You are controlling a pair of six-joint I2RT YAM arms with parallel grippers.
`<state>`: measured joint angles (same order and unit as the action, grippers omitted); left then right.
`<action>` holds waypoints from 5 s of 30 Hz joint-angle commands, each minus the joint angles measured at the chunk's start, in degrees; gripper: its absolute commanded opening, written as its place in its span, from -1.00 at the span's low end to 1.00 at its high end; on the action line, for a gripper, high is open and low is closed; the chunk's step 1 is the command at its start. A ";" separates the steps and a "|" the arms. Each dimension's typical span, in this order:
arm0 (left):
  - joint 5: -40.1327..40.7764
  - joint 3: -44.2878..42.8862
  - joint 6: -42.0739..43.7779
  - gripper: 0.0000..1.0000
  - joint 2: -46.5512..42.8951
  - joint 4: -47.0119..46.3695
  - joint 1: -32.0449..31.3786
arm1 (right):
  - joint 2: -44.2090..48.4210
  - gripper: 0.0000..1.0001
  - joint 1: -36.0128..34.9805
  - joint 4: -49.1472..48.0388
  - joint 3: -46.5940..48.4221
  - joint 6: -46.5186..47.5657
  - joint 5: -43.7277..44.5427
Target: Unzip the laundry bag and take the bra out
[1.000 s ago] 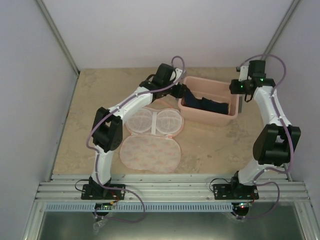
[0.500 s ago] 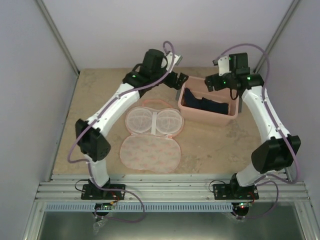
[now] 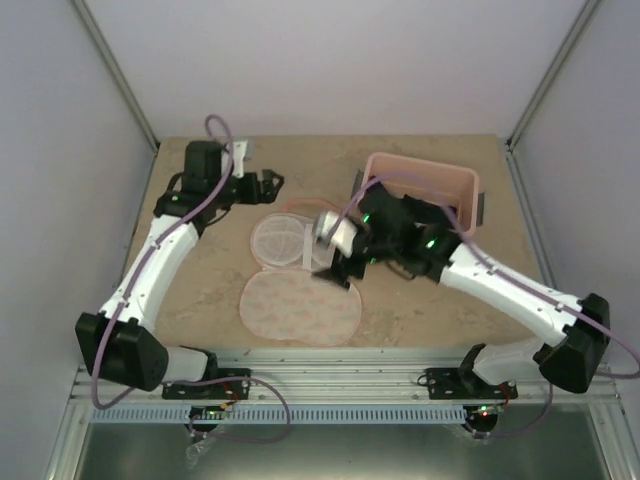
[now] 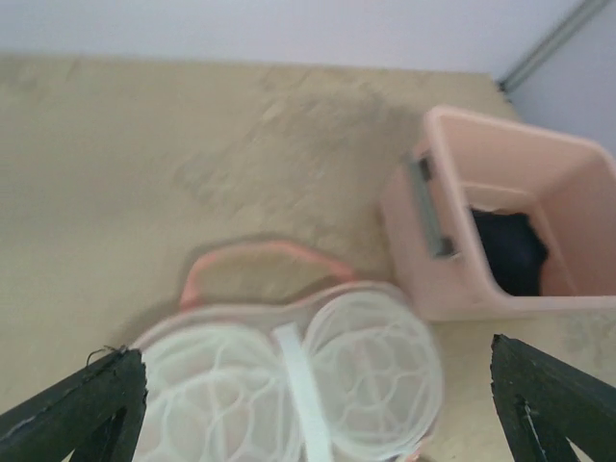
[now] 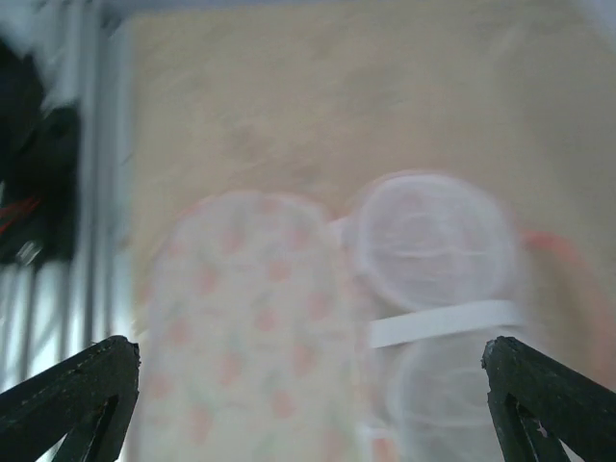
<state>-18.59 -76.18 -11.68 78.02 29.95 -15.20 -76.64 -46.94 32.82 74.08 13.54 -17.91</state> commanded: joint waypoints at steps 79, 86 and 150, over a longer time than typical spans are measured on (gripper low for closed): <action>-8.31 18.01 -4.95 0.98 -13.37 -5.26 14.94 | -30.94 -0.55 3.12 -2.28 -4.58 -7.65 -13.59; -8.46 18.28 -5.04 0.98 -13.38 -5.37 14.94 | -26.47 0.23 1.37 3.37 1.24 -12.08 11.41; -1.69 25.76 0.64 0.98 -17.80 -8.54 18.77 | 9.31 0.95 49.66 -23.18 -13.20 -18.15 -8.68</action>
<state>-25.89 -50.50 -15.75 60.97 21.96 3.11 -70.00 -8.75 12.64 68.23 1.58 -19.35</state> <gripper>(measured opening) 0.990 0.976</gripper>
